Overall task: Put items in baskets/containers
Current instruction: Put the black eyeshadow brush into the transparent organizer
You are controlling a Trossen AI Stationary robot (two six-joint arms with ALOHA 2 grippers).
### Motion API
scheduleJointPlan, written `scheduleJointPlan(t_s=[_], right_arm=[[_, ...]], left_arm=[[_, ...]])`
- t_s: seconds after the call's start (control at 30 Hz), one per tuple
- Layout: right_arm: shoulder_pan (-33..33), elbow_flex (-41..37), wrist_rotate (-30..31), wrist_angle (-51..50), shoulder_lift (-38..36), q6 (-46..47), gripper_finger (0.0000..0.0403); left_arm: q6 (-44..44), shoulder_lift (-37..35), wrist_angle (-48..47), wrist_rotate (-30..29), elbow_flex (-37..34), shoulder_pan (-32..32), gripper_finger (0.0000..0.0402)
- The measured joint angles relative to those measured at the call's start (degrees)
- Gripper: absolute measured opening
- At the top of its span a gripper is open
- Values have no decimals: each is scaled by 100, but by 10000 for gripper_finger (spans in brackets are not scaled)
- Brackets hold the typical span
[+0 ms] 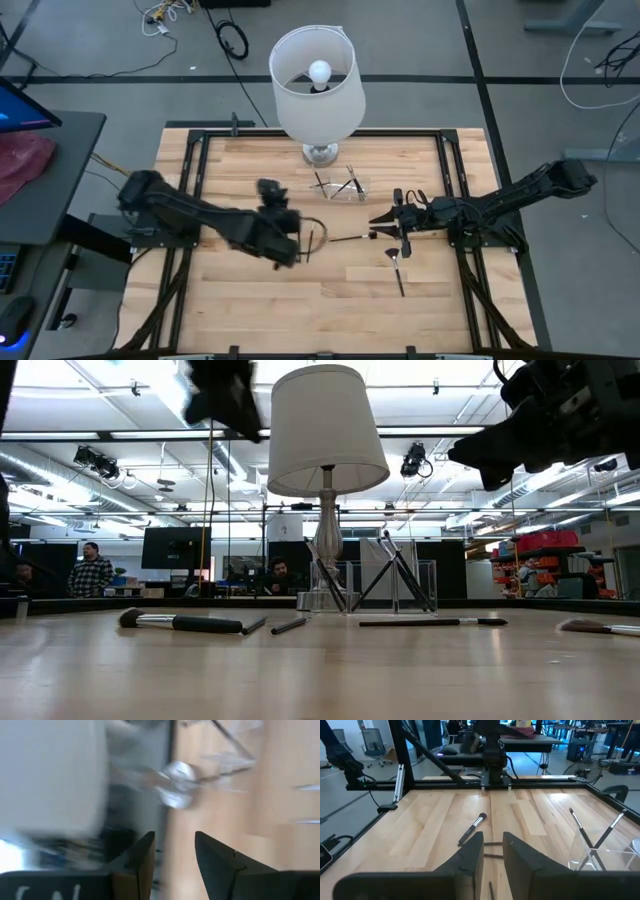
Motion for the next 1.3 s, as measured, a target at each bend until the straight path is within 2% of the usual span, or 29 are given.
scheduleJointPlan(t_s=[0.07, 0.1, 0.2, 0.3, 0.37, 0.53, 0.63, 0.73, 0.8, 0.93, 1.07, 1.2, 1.3], right_arm=[[-2, 2, 1, 75, 0, 0, 77], [-2, 2, 2, 114, 0, 0, 77], [-2, 2, 2, 335, 0, -1, 77], [0, 2, 0, 585, 0, 57, 77], [0, 2, -2, 677, 0, 59, 77], [0, 2, -2, 821, 0, 57, 77], [-2, 2, -2, 887, 2, 39, 77], [-2, 2, -2, 914, 2, 39, 77], [-2, 2, 2, 930, 2, 38, 77], [-2, 2, 4, 906, 3, 15, 77], [-2, 2, 7, 943, 172, 20, 77], [-2, 2, 10, 1267, 623, 163, 77], [2, 86, -25, 1378, 1030, 295, 77]], left_arm=[[-1111, -316, -247, 807, -77, -94, 137], [-1351, -459, -174, 1124, -212, -121, 134], [-1248, -835, 821, 1759, -970, -250, 124], [-717, -1077, 2545, 2188, -2087, -381, 114], [-297, -1116, 4062, 2551, -2846, -412, 110], [418, -1094, 7960, 3908, -4586, -228, 108], [643, -1082, 10016, 4527, -5393, 28, 108], [682, -1093, 11456, 4663, -5858, 407, 108], [340, -1096, 11468, 4676, -5964, 737, 108], [73, -1088, 10483, 5225, -5931, 1225, 108], [427, -1085, 10303, 5982, -5815, 1485, 108], [478, -1085, 10292, 5952, -5588, 1643, 108], [1194, -1085, 10135, 6163, -5569, 1731, 108]])
